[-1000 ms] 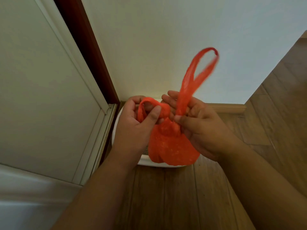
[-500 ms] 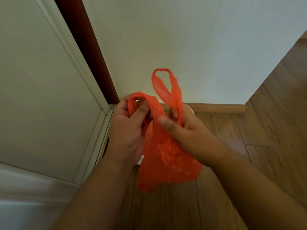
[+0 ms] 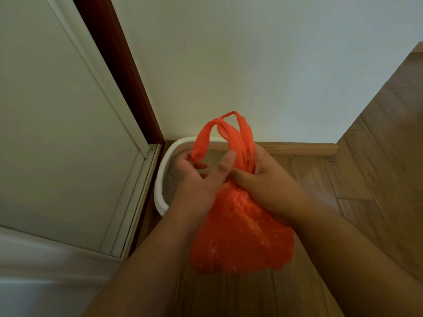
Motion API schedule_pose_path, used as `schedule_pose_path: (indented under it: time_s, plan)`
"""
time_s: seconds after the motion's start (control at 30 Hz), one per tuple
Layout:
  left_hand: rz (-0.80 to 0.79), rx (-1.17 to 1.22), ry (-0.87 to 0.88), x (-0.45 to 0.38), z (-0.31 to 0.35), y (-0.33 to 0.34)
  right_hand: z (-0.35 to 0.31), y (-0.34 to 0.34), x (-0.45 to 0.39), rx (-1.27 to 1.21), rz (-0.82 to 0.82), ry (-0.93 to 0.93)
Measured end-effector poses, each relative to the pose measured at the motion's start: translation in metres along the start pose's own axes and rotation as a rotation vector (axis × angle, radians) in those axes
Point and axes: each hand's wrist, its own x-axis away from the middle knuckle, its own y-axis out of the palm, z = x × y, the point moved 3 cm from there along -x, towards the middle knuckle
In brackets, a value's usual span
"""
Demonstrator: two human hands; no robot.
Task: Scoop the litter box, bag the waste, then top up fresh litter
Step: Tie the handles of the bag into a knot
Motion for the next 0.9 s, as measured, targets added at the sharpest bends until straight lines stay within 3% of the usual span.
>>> schedule_pose_path:
  time_s: [0.13, 0.27, 0.47, 0.63, 0.77, 0.9]
  plan:
    - [-0.124, -0.052, -0.044, 0.002, -0.003, 0.009, -0.002, -0.001, 0.001, -0.279, -0.027, 0.097]
    - [-0.161, -0.129, 0.062, 0.002, 0.006, 0.007, -0.003, -0.001, 0.002, -0.509, -0.071, 0.151]
    - [-0.163, -0.119, 0.063, 0.010, 0.005, 0.015, 0.007, -0.005, -0.002, -0.501, 0.068, 0.278]
    - [-0.119, 0.219, 0.028, 0.012, 0.012, 0.016, -0.001, -0.013, -0.001, -0.760, 0.059, 0.310]
    - [-0.146, 0.364, 0.045, 0.012, 0.020, 0.014, 0.003, -0.014, -0.005, -0.617, 0.001, 0.286]
    - [-0.216, 0.138, 0.149, 0.011, 0.014, 0.014, 0.005, -0.003, -0.003, -0.376, -0.080, 0.191]
